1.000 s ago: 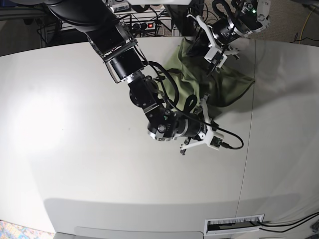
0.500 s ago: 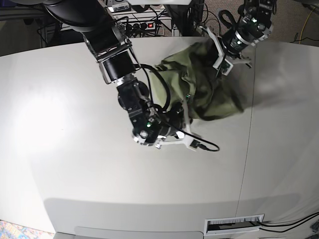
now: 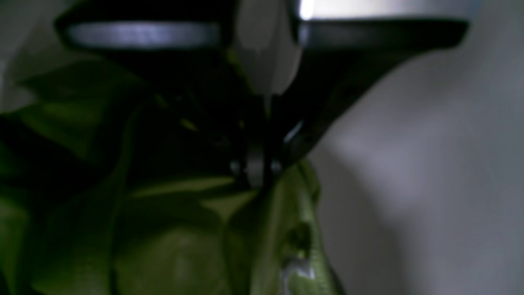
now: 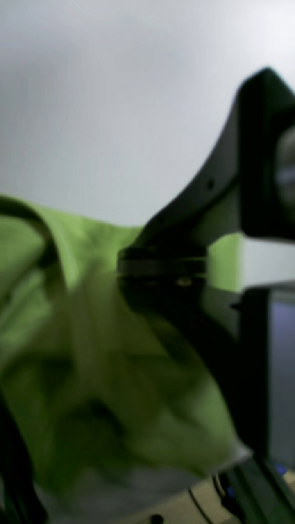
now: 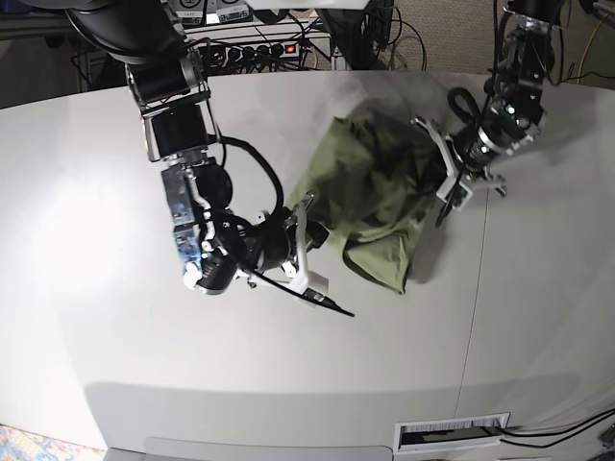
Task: Fold the T-shirt properly
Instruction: 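Pull the right gripper away and flatten the bundle with the left gripper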
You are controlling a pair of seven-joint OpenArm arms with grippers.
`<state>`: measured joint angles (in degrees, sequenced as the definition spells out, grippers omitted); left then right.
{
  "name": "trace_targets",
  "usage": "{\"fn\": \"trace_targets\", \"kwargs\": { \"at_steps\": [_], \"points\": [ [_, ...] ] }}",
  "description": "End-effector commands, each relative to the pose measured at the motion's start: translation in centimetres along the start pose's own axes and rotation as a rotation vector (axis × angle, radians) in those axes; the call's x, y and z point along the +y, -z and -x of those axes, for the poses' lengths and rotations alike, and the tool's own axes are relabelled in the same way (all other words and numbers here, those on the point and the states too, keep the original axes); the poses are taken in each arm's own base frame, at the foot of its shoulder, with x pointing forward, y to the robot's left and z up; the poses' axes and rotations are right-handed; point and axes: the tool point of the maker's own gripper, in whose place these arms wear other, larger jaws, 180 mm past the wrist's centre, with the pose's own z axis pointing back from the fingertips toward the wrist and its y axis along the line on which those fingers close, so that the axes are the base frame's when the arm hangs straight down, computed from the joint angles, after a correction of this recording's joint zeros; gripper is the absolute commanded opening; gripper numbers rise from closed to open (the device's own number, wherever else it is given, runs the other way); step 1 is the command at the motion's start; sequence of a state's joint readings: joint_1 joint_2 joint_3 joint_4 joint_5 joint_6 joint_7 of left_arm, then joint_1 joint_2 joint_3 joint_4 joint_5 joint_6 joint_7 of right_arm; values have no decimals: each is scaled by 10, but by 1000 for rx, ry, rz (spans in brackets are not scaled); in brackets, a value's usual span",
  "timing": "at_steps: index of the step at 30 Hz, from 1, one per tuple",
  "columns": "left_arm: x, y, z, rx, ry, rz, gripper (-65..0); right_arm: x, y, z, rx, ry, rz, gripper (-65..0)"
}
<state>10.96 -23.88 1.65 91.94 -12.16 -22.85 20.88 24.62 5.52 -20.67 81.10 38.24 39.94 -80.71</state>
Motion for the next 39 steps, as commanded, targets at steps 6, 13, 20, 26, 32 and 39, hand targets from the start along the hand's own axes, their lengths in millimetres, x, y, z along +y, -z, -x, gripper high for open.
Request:
{"fn": "trace_targets", "kwargs": {
  "at_steps": [6, 13, 20, 26, 32, 39],
  "points": [
    [56, 7, -27, -10, 102, -105, -637, -4, -13, -8, -49, -14, 1, -650],
    [85, -11, -54, 28, 172, -135, -637, -14, -18, -21, -124, -13, 47, -650],
    [48, -44, -90, 32, 120, -30, -637, -47, -27, -40, -225, -75, 234, -650],
    [-8, -52, -75, 12, 45, 86, -637, -55, -31, -48, -271, -108, 284, -650],
    [-29, -49, -80, -61, -6, 114, -588, -52, -28, -54, -279, -115, 285, -650],
    [-28, -44, -83, -100, -35, 107, -439, -52, -27, -50, -257, -109, 282, -650]
  ]
}}
